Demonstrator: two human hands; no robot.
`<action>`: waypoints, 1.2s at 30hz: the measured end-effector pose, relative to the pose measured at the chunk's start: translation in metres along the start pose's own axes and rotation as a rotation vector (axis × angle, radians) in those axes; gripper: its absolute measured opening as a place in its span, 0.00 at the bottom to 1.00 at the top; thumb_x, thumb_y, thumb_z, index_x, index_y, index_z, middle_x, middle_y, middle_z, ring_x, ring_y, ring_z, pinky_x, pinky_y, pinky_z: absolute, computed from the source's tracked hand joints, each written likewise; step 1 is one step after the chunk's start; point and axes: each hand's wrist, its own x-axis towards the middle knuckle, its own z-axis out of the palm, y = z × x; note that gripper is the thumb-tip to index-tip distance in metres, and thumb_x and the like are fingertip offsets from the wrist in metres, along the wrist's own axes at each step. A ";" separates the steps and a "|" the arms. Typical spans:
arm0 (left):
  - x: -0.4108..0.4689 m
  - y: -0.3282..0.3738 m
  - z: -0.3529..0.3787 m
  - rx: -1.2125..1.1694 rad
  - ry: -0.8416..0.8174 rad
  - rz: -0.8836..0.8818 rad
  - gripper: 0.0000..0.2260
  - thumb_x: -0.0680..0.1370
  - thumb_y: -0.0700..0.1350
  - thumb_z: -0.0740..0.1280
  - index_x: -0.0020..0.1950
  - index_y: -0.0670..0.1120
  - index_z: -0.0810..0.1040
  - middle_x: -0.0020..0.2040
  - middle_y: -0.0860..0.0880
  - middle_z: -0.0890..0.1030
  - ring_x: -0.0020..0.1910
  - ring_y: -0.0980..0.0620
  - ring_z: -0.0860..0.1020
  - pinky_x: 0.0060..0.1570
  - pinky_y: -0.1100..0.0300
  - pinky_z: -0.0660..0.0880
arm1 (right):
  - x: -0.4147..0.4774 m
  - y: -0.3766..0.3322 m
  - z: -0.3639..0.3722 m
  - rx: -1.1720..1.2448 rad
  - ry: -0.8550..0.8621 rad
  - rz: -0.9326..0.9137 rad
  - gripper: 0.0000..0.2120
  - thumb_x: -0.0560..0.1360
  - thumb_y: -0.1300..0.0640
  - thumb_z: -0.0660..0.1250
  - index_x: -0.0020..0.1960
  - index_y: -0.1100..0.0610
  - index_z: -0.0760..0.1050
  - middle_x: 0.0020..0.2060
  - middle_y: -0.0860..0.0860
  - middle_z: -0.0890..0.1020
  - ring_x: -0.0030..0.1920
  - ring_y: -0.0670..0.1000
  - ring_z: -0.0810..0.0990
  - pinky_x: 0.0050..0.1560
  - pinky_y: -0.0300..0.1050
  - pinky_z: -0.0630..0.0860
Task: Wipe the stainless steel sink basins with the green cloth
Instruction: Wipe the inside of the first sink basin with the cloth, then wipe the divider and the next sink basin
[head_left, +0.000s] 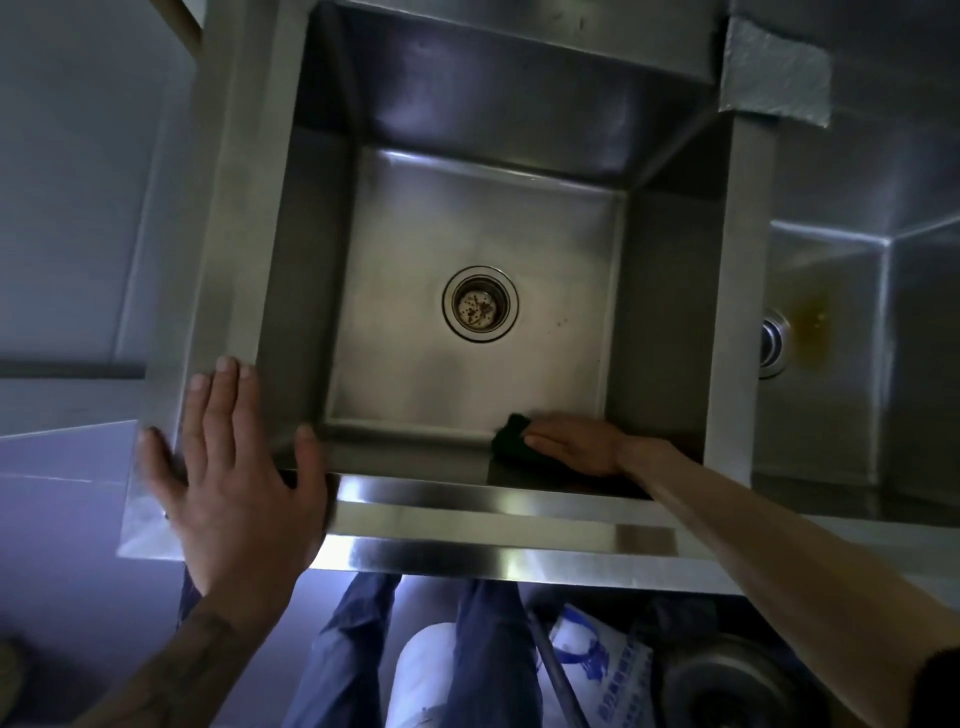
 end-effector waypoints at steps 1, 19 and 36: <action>0.000 0.000 0.000 0.003 -0.004 0.003 0.31 0.83 0.56 0.57 0.84 0.43 0.62 0.84 0.44 0.64 0.86 0.46 0.57 0.83 0.36 0.47 | -0.007 0.001 0.000 0.007 0.015 -0.015 0.20 0.89 0.49 0.52 0.74 0.55 0.73 0.71 0.55 0.75 0.68 0.56 0.74 0.72 0.49 0.68; 0.003 0.025 -0.010 -0.048 -0.157 0.058 0.34 0.82 0.60 0.53 0.83 0.40 0.65 0.84 0.41 0.63 0.85 0.41 0.57 0.83 0.36 0.47 | -0.052 0.000 -0.039 0.456 0.614 0.049 0.23 0.89 0.51 0.52 0.82 0.54 0.63 0.77 0.57 0.71 0.77 0.56 0.69 0.74 0.38 0.61; 0.019 0.209 0.170 -0.028 -0.742 0.438 0.36 0.85 0.65 0.56 0.87 0.47 0.55 0.87 0.43 0.56 0.84 0.41 0.58 0.79 0.47 0.58 | -0.098 0.052 -0.017 -0.020 1.256 0.173 0.31 0.87 0.47 0.55 0.85 0.55 0.52 0.85 0.51 0.53 0.85 0.51 0.47 0.82 0.61 0.58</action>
